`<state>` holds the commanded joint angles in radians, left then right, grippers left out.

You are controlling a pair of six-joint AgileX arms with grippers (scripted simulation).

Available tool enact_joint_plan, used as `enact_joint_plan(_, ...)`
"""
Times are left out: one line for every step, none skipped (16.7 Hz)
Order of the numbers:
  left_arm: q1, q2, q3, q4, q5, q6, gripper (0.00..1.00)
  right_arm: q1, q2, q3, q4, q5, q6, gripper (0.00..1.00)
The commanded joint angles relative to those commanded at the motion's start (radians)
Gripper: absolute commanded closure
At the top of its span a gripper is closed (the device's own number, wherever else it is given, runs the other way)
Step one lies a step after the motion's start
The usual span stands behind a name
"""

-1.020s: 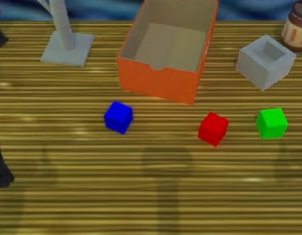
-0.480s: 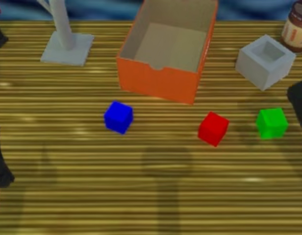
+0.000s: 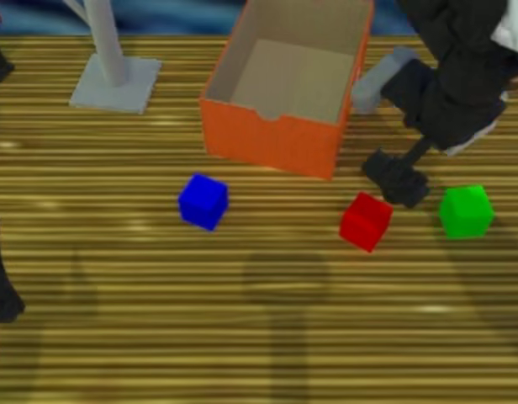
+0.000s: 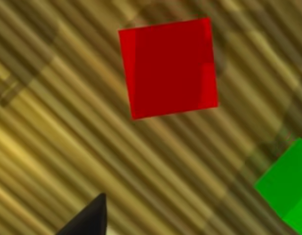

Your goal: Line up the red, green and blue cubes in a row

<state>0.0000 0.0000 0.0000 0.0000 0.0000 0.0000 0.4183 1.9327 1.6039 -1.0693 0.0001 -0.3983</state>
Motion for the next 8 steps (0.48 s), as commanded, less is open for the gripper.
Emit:
enact_joint_plan(0.000,0.000,0.000,0.000,0.000,0.000,0.00,0.015,0.069,0.063,-0.036,0.000,-0.015,0.00)
enact_joint_plan(0.000,0.000,0.000,0.000,0.000,0.000,0.00,0.029,0.132,0.119,-0.068,0.001,-0.028,0.00)
enact_joint_plan(0.000,0.000,0.000,0.000,0.000,0.000,0.00,0.041,0.186,0.168,-0.095,0.001,-0.040,0.00)
enact_joint_plan(0.000,0.000,0.000,0.000,0.000,0.000,0.00,0.051,0.228,0.208,-0.118,0.002,-0.049,0.00)
enact_joint_plan(0.000,0.000,0.000,0.000,0.000,0.000,0.00,0.059,0.261,0.241,-0.135,0.002,-0.057,0.00)
enact_joint_plan(0.000,0.000,0.000,0.000,0.000,0.000,0.00,0.065,0.283,0.264,-0.147,0.003,-0.062,0.00)
enact_joint_plan(0.000,0.000,0.000,0.000,0.000,0.000,0.00,0.068,0.295,0.277,-0.154,0.003,-0.065,0.00)
enact_joint_plan(0.000,0.000,0.000,0.000,0.000,0.000,0.00,0.069,0.298,0.281,-0.156,0.003,-0.066,0.00)
